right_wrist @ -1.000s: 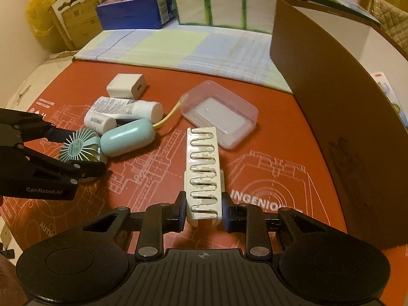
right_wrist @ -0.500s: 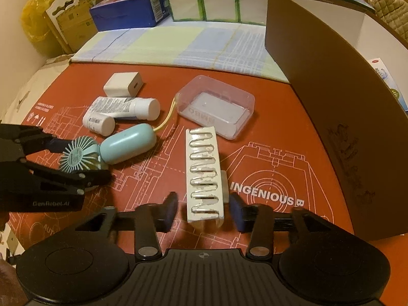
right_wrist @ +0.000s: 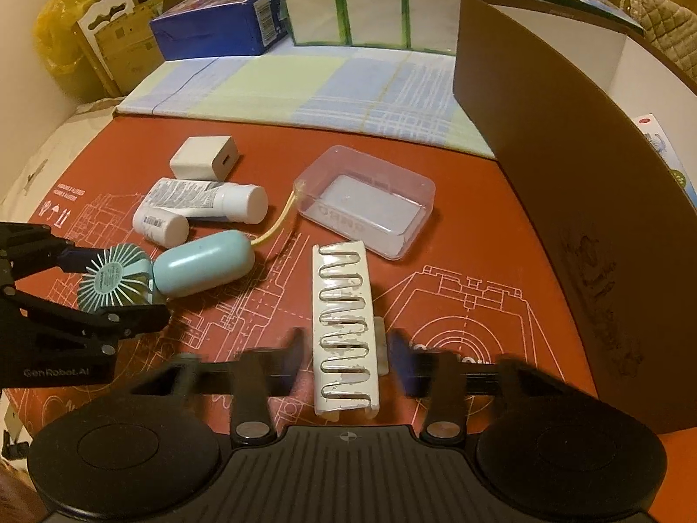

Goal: Organize rigid objects
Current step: 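Lift the fan and white rack and carry both toward the brown box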

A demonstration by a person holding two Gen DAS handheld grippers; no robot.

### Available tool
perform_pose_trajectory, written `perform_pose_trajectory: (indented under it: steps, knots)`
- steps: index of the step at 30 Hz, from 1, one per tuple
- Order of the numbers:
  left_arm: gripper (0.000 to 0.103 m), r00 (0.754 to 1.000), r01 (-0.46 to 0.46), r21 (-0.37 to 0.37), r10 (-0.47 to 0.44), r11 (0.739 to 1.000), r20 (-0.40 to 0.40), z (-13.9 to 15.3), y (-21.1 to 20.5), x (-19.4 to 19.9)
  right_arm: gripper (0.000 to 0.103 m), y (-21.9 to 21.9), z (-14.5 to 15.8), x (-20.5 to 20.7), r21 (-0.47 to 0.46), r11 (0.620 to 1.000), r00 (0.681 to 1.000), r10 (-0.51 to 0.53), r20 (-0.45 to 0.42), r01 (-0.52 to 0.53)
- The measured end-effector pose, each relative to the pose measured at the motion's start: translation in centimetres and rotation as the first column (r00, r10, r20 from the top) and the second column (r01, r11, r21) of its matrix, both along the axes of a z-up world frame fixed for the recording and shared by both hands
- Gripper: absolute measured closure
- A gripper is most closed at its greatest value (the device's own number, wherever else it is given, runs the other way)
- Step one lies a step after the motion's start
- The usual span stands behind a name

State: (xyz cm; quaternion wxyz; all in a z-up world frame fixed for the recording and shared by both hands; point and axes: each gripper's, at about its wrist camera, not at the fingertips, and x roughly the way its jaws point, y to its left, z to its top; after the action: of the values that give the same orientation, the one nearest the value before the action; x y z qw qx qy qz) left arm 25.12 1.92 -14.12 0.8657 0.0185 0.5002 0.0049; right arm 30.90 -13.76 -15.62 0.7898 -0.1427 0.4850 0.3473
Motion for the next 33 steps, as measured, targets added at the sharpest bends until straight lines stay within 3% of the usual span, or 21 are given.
perform_pose_trajectory:
  steps: [15, 33]
  knots:
    - [0.044, 0.999, -0.021, -0.025, 0.022, 0.999, 0.043, 2.7, 0.2, 0.0, 0.079, -1.3, 2.1, -0.3, 0.037, 0.999, 1.000, -0.015, 0.016, 0.014]
    - [0.044, 0.993, 0.018, -0.031, -0.014, 0.999, 0.114, 6.0, -1.8, 1.0, 0.079, -2.9, 5.6, -0.7, 0.086, 0.996, 0.998, -0.039, 0.054, 0.034]
